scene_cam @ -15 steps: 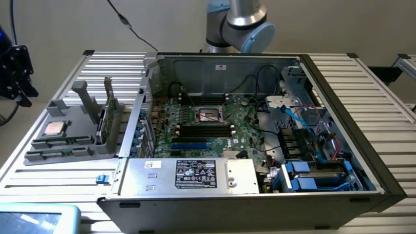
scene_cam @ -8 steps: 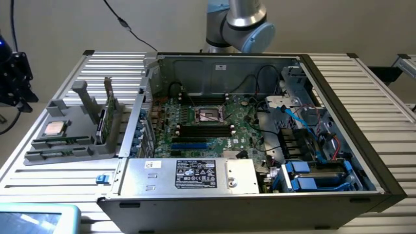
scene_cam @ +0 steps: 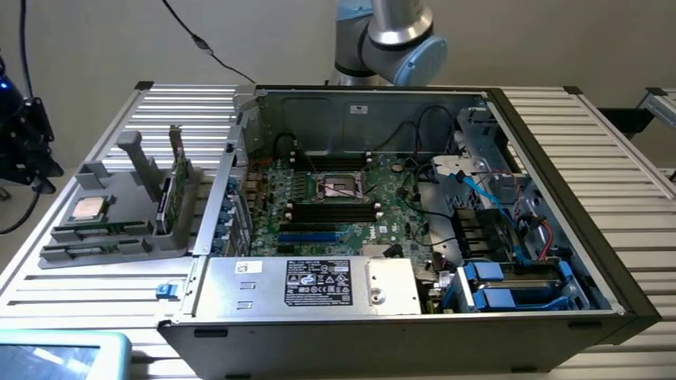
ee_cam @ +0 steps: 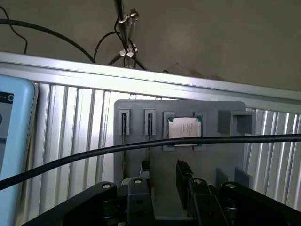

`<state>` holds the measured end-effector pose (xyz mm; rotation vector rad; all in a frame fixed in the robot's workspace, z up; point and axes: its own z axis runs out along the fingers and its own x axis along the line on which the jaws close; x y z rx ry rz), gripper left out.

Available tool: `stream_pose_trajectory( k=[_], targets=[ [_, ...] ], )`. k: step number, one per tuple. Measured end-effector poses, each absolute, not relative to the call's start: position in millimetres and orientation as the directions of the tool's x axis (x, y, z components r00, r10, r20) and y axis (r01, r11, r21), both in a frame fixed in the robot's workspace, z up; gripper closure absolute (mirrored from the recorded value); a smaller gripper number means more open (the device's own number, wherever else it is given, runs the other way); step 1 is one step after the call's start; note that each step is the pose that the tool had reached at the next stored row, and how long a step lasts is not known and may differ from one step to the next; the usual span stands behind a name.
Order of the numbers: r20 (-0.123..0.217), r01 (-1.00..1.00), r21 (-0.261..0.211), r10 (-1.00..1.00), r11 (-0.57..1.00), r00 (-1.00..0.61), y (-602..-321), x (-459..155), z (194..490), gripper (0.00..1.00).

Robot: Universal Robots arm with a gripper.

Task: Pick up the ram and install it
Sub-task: 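Pick up the ram and move it above insertion slot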

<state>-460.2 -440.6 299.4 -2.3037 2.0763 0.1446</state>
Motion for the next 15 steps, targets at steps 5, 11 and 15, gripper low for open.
stream_pose_trajectory(
  k=[5,11,15],
  targets=[
    [-0.095,-0.992,0.035,-0.989,-0.118,0.114,-448.8,-460.2,290.2,0.65],
    [-0.095,-0.992,0.035,-0.989,-0.121,0.117,-459.4,-460.2,279.3,0.65],
    [-0.096,-0.992,0.035,-0.988,-0.122,0.119,-465.1,-460.2,272.0,0.65]
  ],
)
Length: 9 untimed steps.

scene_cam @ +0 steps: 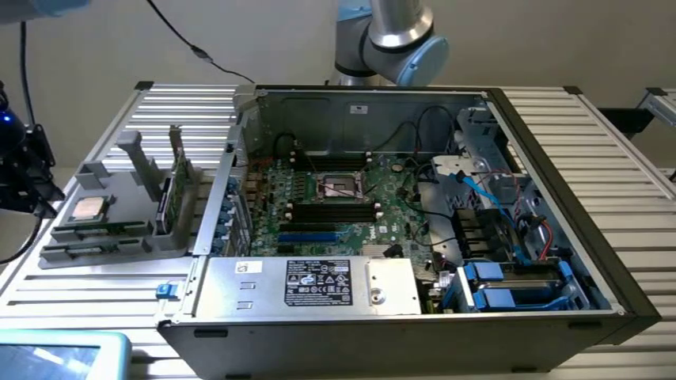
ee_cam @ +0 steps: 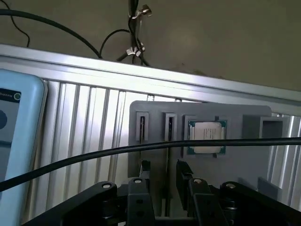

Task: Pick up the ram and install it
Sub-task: 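Pick up the ram and move it above insertion slot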

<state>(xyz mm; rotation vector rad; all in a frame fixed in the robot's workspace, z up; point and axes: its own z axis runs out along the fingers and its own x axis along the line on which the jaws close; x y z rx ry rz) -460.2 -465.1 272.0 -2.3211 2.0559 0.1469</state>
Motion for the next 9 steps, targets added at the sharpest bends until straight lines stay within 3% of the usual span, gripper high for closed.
stream_pose_trajectory(
  k=[9],
  targets=[
    [-0.096,-0.992,0.035,-0.988,-0.125,0.121,-473.0,-459.0,255.6,0.65]
  ],
)
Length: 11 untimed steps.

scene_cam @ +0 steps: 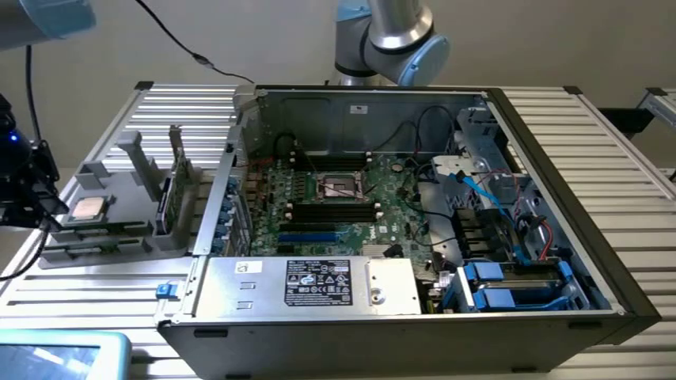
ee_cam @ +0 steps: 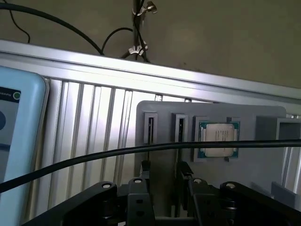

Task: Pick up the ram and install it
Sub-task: 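Pick up the ram and move it above insertion slot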

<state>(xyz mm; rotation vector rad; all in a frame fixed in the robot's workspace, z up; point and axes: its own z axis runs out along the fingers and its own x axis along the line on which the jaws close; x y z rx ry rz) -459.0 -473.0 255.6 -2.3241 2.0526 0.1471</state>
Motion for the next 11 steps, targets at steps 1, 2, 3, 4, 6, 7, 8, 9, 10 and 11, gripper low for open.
stream_pose_trajectory(
  k=[1,2,3,4,6,7,8,9,10,11],
  targets=[
    [-0.096,-0.992,0.035,-0.988,-0.125,0.122,-473.5,-458.7,253.8,0.65],
    [-0.096,-0.991,0.035,-0.988,-0.126,0.122,-474.0,-458.5,252.1,0.65],
    [-0.096,-0.991,0.035,-0.988,-0.126,0.122,-474.5,-458.3,250.3,0.65],
    [-0.096,-0.991,0.035,-0.988,-0.126,0.122,-475.0,-458.0,248.4,0.65],
    [-0.096,-0.991,0.035,-0.988,-0.126,0.123,-476.0,-457.6,244.7,0.65],
    [-0.096,-0.991,0.035,-0.988,-0.127,0.123,-476.5,-457.4,242.9,0.65],
    [-0.096,-0.991,0.035,-0.988,-0.127,0.123,-477.1,-457.0,241.1,0.65],
    [-0.096,-0.991,0.035,-0.988,-0.127,0.123,-477.6,-456.4,239.3,0.65],
    [-0.096,-0.991,0.035,-0.988,-0.127,0.123,-478.1,-455.6,237.4,0.65],
    [-0.096,-0.991,0.035,-0.988,-0.127,0.123,-478.6,-454.9,235.6,0.65]
  ],
)
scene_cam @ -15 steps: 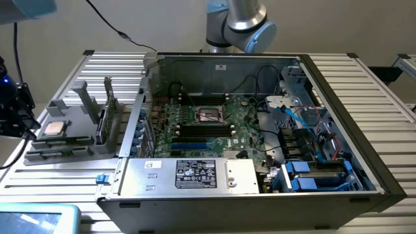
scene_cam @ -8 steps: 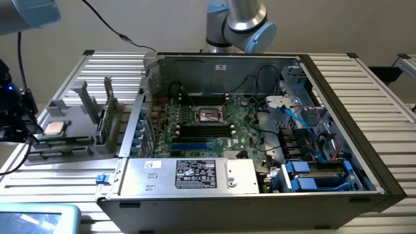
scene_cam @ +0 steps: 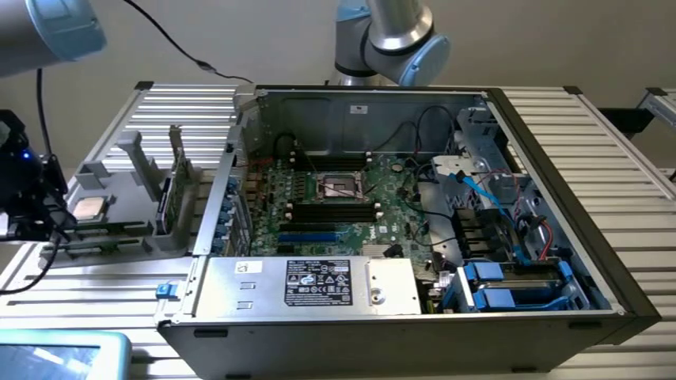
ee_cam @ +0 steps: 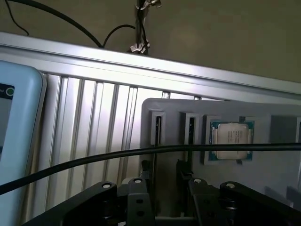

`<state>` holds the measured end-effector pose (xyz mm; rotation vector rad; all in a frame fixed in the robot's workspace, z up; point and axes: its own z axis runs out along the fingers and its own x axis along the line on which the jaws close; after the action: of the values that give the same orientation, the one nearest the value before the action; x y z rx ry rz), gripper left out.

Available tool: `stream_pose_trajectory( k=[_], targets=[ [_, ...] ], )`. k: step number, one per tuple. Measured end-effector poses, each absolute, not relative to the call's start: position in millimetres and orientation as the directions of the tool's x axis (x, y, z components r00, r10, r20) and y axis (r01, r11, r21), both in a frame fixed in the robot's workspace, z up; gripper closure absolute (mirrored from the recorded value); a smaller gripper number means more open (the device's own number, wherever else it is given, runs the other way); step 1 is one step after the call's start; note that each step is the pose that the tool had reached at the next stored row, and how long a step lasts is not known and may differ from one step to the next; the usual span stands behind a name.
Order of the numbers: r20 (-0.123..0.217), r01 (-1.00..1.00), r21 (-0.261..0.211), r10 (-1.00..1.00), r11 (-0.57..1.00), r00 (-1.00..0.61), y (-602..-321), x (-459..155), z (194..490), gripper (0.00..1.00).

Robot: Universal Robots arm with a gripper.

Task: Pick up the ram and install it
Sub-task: 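Pick up the ram and move it above insertion slot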

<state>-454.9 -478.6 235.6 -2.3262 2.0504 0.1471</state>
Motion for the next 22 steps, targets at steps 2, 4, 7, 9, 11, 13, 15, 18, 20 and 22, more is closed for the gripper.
stream_pose_trajectory(
  k=[2,4,7,9,11,13,15,18,20,22],
  targets=[
    [-0.096,-0.991,0.035,-0.988,-0.127,0.124,-479.3,-453.3,232.0,0.65],
    [-0.096,-0.991,0.035,-0.988,-0.128,0.124,-479.7,-451.7,228.4,0.65],
    [-0.096,-0.991,0.035,-0.988,-0.128,0.124,-480.2,-449.1,222.9,0.65],
    [-0.096,-0.991,0.035,-0.988,-0.128,0.125,-480.3,-447.5,219.4,0.65],
    [-0.096,-0.991,0.035,-0.988,-0.128,0.125,-480.4,-445.4,215.7,0.65],
    [-0.095,-0.991,0.035,-0.988,-0.129,0.125,-480.4,-442.0,212.0,0.65],
    [-0.096,-0.991,0.035,-0.987,-0.130,0.126,-480.4,-437.3,208.8,0.65],
    [-0.096,-0.991,0.036,-0.987,-0.130,0.126,-479.2,-434.4,207.3,0.65],
    [-0.096,-0.991,0.037,-0.987,-0.130,0.126,-477.5,-433.9,207.0,0.65],
    [-0.096,-0.991,0.037,-0.987,-0.130,0.126,-475.1,-433.4,206.4,0.65]
  ],
)
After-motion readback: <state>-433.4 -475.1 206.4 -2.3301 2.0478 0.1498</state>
